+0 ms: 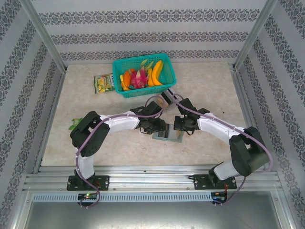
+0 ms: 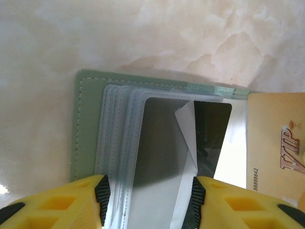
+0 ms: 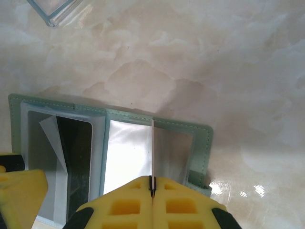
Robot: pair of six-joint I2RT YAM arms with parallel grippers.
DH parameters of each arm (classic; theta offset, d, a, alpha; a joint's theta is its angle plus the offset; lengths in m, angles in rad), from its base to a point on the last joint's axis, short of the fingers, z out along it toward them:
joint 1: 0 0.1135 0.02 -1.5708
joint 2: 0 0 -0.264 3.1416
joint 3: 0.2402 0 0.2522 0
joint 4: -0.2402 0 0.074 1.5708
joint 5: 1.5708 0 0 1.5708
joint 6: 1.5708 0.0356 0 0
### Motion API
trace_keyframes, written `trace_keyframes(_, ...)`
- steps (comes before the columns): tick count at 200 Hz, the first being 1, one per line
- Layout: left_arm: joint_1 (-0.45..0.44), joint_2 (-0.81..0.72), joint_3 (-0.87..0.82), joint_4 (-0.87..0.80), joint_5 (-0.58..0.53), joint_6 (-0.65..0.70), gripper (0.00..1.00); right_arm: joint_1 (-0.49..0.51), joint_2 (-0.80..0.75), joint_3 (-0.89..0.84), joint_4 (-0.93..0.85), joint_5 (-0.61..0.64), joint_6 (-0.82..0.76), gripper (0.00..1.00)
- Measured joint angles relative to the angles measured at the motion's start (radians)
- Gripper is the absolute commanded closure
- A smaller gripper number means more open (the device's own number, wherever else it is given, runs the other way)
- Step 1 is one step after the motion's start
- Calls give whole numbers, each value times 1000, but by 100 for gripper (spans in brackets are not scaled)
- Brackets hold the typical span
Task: Put the credit cards into the card holder
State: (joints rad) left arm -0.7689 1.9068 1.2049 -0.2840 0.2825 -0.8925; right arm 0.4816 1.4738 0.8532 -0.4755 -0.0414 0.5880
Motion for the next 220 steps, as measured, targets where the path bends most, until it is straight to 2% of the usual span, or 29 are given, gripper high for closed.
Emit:
trace_keyframes(39, -3, 3, 0, 0, 18, 5, 56, 0, 6, 0, 10, 0, 4, 100)
trace_keyframes(53, -3, 3, 0, 2, 28, 11, 61, 0, 6, 0, 12, 0, 6, 100)
trace_keyframes(160, -18, -22, 11, 39, 66, 29, 60, -1, 0, -6, 16, 0, 11, 100)
trace_keyframes(194, -18, -42, 13, 53, 94, 33, 60, -2, -45, -13, 1, 0, 15, 100)
trace_keyframes(220, -18, -40, 14, 84, 145, 33, 59, -9, -134, -18, -20, 16, 23, 100)
